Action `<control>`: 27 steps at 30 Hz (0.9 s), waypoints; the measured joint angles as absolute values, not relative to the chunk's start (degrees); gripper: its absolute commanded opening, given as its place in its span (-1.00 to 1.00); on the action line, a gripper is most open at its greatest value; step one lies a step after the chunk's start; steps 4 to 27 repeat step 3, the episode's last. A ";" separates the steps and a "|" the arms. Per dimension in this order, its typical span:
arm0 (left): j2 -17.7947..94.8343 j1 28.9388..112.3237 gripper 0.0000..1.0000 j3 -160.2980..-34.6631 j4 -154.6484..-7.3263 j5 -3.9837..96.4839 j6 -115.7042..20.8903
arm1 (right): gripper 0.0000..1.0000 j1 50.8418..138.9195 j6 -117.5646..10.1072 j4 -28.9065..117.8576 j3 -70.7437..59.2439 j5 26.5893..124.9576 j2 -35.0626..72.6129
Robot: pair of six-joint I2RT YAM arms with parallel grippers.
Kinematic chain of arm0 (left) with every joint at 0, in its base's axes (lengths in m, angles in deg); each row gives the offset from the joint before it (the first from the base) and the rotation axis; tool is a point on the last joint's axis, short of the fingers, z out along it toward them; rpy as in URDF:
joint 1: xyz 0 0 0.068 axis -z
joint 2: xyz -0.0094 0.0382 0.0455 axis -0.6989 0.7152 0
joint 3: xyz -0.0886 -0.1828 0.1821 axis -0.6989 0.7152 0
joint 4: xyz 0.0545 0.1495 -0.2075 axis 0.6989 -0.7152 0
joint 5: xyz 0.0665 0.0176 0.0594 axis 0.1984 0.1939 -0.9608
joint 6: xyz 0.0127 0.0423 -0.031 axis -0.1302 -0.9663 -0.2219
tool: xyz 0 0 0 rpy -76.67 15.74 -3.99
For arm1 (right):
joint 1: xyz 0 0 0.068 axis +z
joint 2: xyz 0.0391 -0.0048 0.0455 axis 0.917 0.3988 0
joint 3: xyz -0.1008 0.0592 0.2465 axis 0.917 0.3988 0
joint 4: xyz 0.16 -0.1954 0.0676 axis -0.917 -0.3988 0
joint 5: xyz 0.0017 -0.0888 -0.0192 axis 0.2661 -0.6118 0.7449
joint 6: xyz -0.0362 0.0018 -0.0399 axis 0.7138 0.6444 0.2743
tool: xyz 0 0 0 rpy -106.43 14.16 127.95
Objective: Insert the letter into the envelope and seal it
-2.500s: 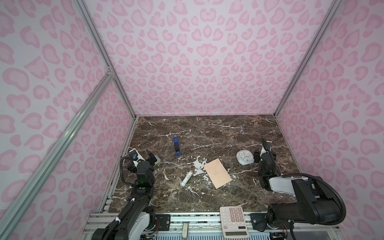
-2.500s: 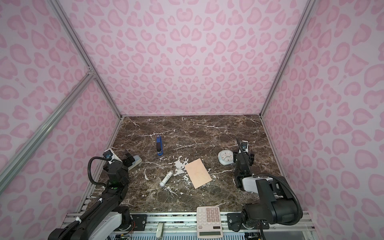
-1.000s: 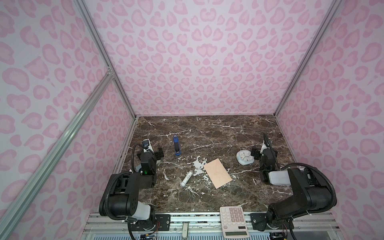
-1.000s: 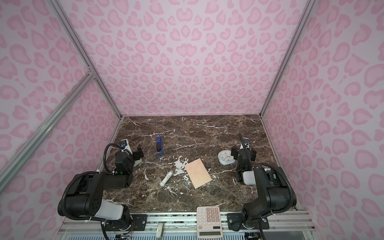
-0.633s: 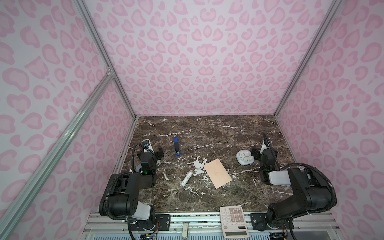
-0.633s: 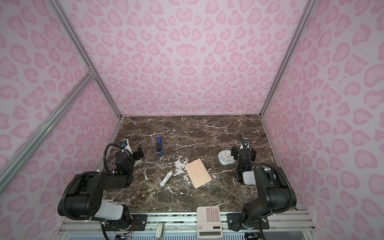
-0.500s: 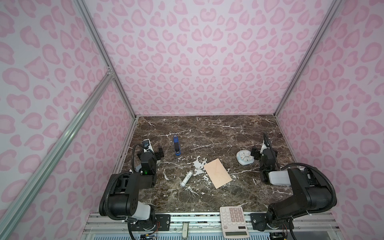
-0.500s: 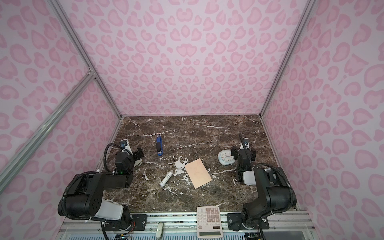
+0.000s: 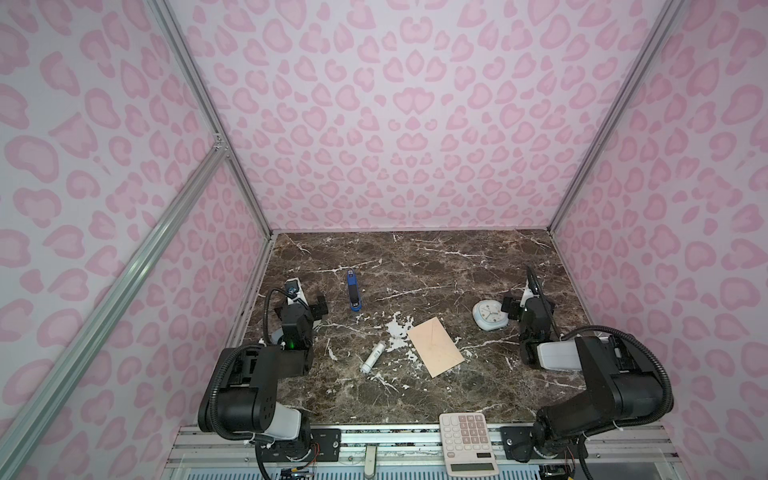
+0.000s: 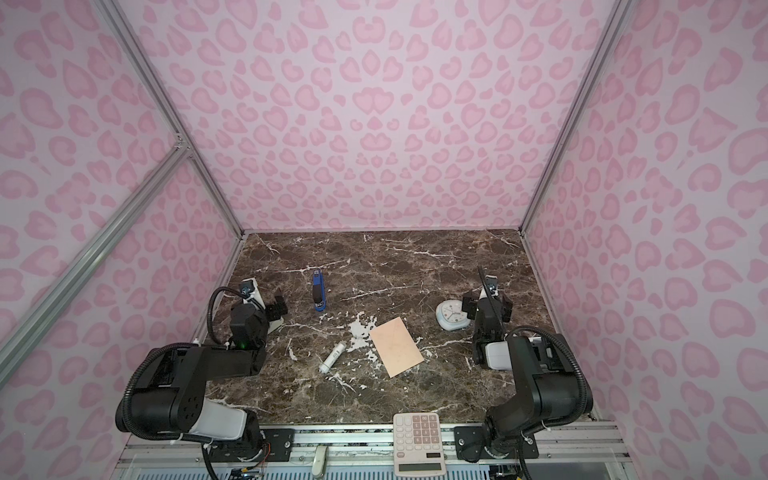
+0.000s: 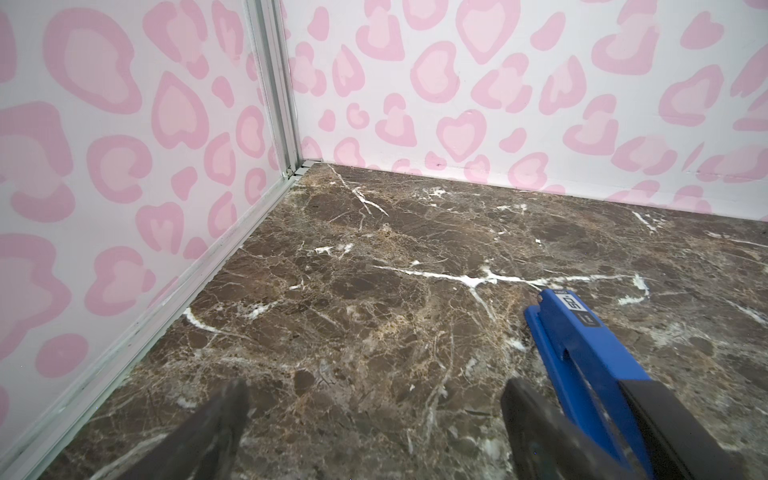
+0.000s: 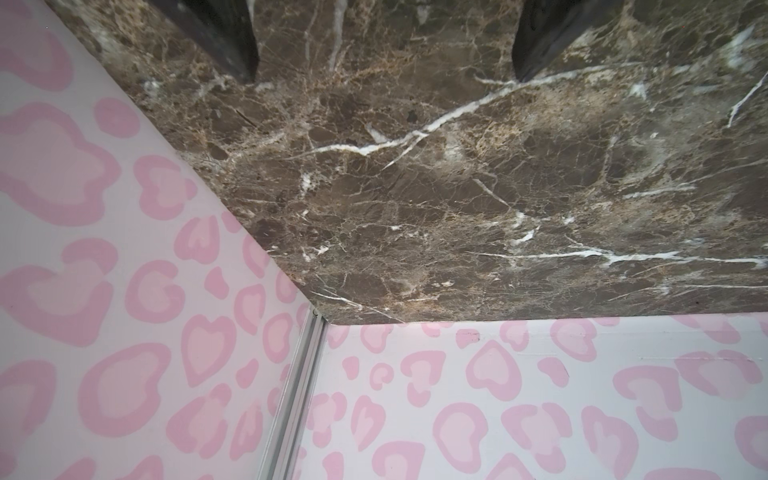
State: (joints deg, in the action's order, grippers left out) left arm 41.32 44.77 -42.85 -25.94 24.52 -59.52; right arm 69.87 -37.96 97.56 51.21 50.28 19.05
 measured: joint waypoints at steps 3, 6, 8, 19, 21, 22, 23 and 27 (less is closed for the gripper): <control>41.32 44.77 0.94 -42.85 -25.96 24.52 -59.52 | 0.95 69.87 -37.96 97.56 51.21 50.28 19.05; 41.32 44.77 0.94 -42.85 -25.96 24.52 -59.52 | 0.95 69.87 -37.96 97.56 51.21 50.28 19.05; 41.32 44.77 0.94 -42.85 -25.96 24.52 -59.52 | 0.95 69.87 -37.96 97.56 51.21 50.28 19.05; 41.32 44.77 0.94 -42.85 -25.96 24.52 -59.52 | 0.95 69.87 -37.96 97.56 51.21 50.28 19.05; 41.32 44.77 0.94 -42.85 -25.96 24.52 -59.52 | 0.95 69.87 -37.96 97.56 51.21 50.28 19.05; 41.32 44.77 0.94 -42.85 -25.96 24.52 -59.52 | 0.95 69.87 -37.96 97.56 51.21 50.28 19.05; 41.32 44.77 0.94 -42.85 -25.96 24.52 -59.52 | 0.95 69.87 -37.96 97.56 51.21 50.28 19.05; 41.32 44.77 0.94 -42.85 -25.96 24.52 -59.52 | 0.95 69.87 -37.96 97.56 51.21 50.28 19.05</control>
